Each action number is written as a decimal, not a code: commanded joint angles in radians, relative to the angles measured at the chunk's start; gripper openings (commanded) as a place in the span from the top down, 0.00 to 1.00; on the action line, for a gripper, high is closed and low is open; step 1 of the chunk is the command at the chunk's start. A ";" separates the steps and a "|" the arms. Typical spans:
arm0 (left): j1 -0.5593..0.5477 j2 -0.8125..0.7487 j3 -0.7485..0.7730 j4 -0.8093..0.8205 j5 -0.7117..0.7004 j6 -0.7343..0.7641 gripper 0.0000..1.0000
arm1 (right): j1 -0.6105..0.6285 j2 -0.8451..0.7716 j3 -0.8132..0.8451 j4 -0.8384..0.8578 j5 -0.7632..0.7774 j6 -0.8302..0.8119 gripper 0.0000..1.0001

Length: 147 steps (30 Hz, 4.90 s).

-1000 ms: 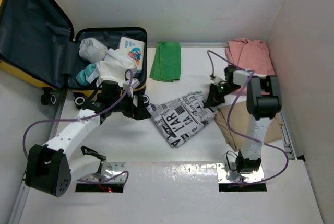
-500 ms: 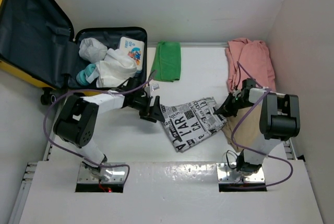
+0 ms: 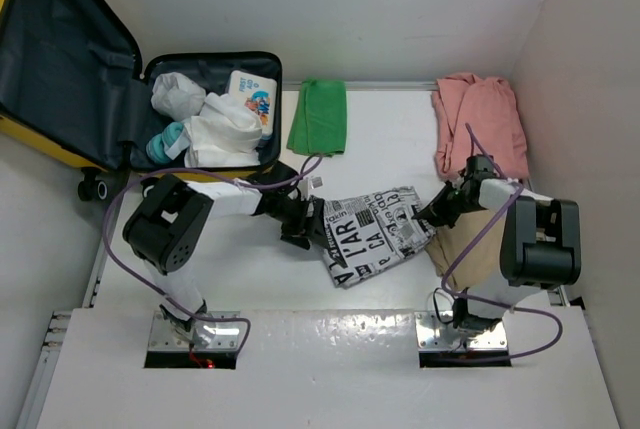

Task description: Pack the luggage

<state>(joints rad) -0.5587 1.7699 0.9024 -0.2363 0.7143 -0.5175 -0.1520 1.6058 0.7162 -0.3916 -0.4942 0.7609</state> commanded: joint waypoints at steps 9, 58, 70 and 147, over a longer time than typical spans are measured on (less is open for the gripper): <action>0.006 0.115 0.099 0.076 -0.102 -0.050 0.18 | -0.014 -0.008 0.023 -0.073 0.009 -0.075 1.00; 0.873 0.418 1.383 -0.885 -0.314 1.056 1.00 | 0.226 0.298 0.689 -0.144 -0.165 -0.204 0.69; 0.852 0.307 0.954 -0.473 -0.665 0.860 0.97 | 0.233 0.336 0.730 -0.164 -0.126 -0.253 0.69; 0.048 0.684 1.353 -0.190 -0.029 0.742 0.00 | 0.336 0.353 0.680 -0.667 0.177 -0.946 0.81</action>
<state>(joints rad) -0.5022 2.4489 2.2627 -0.5049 0.6376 0.2558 0.1661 2.0304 1.3930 -0.9962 -0.2749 -0.0742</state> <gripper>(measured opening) 0.995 0.059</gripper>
